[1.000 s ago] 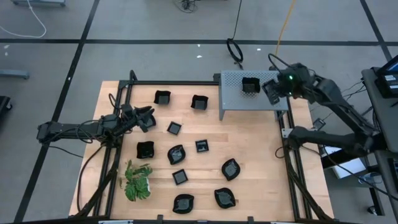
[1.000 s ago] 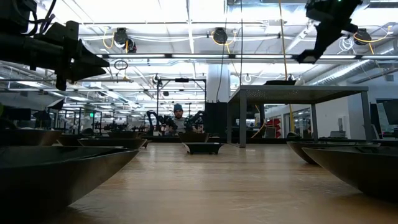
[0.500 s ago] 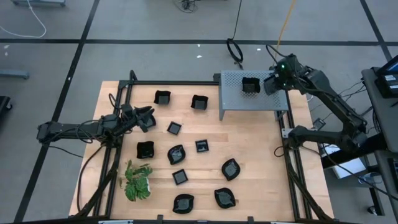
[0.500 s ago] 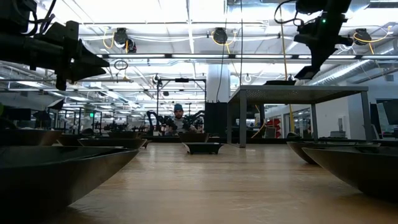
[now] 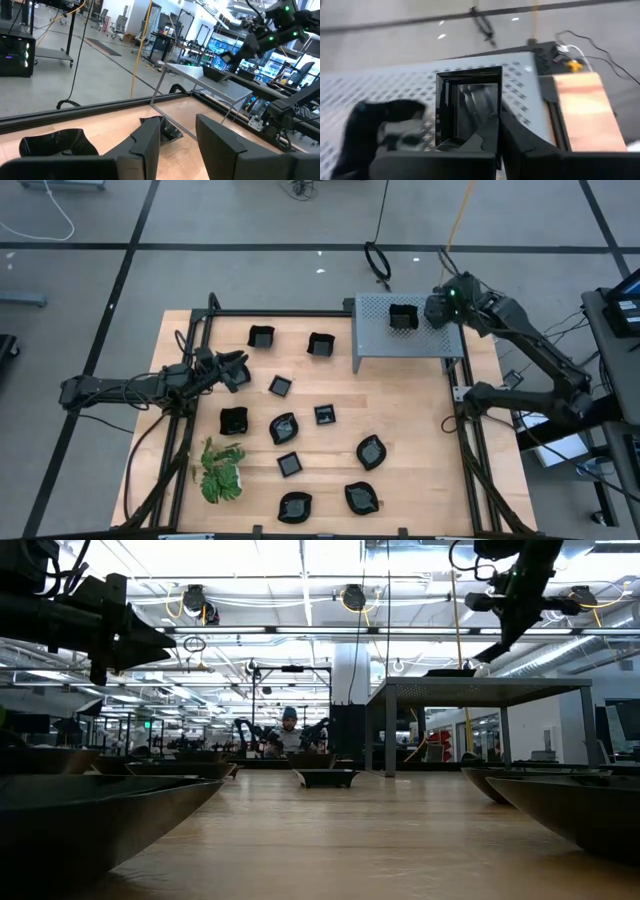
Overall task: Pick & Place Mini shaped plates
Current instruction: Stack the black square plate on the black square plates on the shelf, then move the black distorted square plate to the middle of the table
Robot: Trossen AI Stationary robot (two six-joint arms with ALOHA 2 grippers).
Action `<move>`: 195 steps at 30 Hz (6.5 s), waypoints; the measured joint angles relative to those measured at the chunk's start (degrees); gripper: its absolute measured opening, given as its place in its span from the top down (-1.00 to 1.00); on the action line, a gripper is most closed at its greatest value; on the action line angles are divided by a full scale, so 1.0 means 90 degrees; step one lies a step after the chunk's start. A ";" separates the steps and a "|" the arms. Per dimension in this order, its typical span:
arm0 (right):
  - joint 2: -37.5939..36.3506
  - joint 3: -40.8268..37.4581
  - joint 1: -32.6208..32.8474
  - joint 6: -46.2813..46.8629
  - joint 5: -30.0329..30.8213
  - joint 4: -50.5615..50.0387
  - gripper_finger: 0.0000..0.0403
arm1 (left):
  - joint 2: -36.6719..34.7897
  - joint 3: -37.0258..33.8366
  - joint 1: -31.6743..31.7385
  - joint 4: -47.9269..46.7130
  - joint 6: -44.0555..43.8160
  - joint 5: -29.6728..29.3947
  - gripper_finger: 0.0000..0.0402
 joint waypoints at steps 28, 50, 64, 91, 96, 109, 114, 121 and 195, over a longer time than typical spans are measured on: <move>-0.1771 -0.3351 0.1496 0.4803 0.1934 0.3967 1.00 | 0.0000 0.0001 0.0001 0.0000 0.0000 0.0000 0.36; -0.1988 -0.1424 0.2089 0.1843 0.2607 0.3884 1.00 | 0.0001 0.0000 0.0001 0.0000 0.0000 0.0001 0.36; -0.1886 -0.1656 0.2316 0.0729 0.2411 0.4678 1.00 | -0.0002 -0.0001 0.0000 0.0000 0.0000 0.0000 0.36; -0.1441 -0.1183 0.0956 0.3519 0.1437 0.1891 1.00 | -0.0002 0.0000 0.0001 0.0000 -0.0001 0.0001 0.36; -0.0613 -0.0415 0.0613 0.3938 0.1070 0.0923 1.00 | 0.0001 0.0000 0.0002 0.0000 0.0000 0.0000 0.36; 0.0462 0.0235 0.0484 0.5675 0.0479 -0.0930 1.00 | 0.0000 -0.0001 0.0002 -0.0002 -0.0001 0.0002 0.36; 0.0462 -0.0196 0.0595 0.6317 0.0459 -0.0832 1.00 | 0.0000 0.0001 0.0000 0.0000 0.0000 0.0000 0.36; 0.0463 -0.0719 0.0752 0.6804 0.0405 -0.0306 1.00 | 0.0001 0.0001 0.0002 0.0000 0.0000 0.0001 0.36; -0.1526 -0.0730 0.0774 -0.3494 -0.1953 0.6469 0.55 | 0.0001 -0.0001 0.0002 -0.0001 0.0000 0.0002 0.36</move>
